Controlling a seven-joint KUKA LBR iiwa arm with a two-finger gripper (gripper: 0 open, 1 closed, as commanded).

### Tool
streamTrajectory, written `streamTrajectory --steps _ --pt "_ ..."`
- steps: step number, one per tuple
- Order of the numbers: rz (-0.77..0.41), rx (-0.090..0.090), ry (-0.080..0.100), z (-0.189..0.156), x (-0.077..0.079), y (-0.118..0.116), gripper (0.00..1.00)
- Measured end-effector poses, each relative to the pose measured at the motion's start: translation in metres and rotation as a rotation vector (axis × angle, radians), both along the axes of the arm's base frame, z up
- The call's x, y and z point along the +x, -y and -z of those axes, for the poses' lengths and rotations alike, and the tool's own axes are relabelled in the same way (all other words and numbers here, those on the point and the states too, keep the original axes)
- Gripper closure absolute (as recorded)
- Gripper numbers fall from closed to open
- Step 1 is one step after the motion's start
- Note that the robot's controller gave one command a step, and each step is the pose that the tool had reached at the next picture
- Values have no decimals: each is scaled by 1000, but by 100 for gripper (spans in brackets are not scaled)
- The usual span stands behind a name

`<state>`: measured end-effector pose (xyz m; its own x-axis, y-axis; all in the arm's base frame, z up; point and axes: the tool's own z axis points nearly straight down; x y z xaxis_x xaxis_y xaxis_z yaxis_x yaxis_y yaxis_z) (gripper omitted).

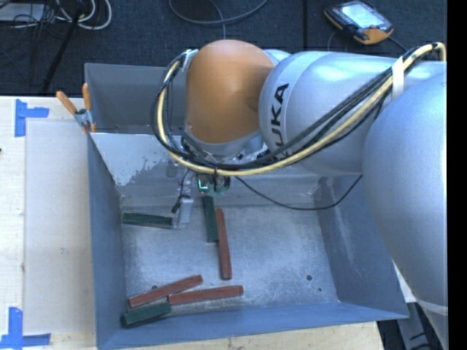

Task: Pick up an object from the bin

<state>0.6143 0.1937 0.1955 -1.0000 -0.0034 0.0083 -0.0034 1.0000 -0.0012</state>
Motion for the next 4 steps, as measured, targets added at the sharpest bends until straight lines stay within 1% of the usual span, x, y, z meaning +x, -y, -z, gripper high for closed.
streamTrajectory --steps 1,2,3,4 --pt "5 1 8 -5 2 1 0" --pt "72 2 11 82 -5 -30 0" --pt "41 0 6 72 -3 -38 0" --pt "154 1 9 78 2 -29 0"
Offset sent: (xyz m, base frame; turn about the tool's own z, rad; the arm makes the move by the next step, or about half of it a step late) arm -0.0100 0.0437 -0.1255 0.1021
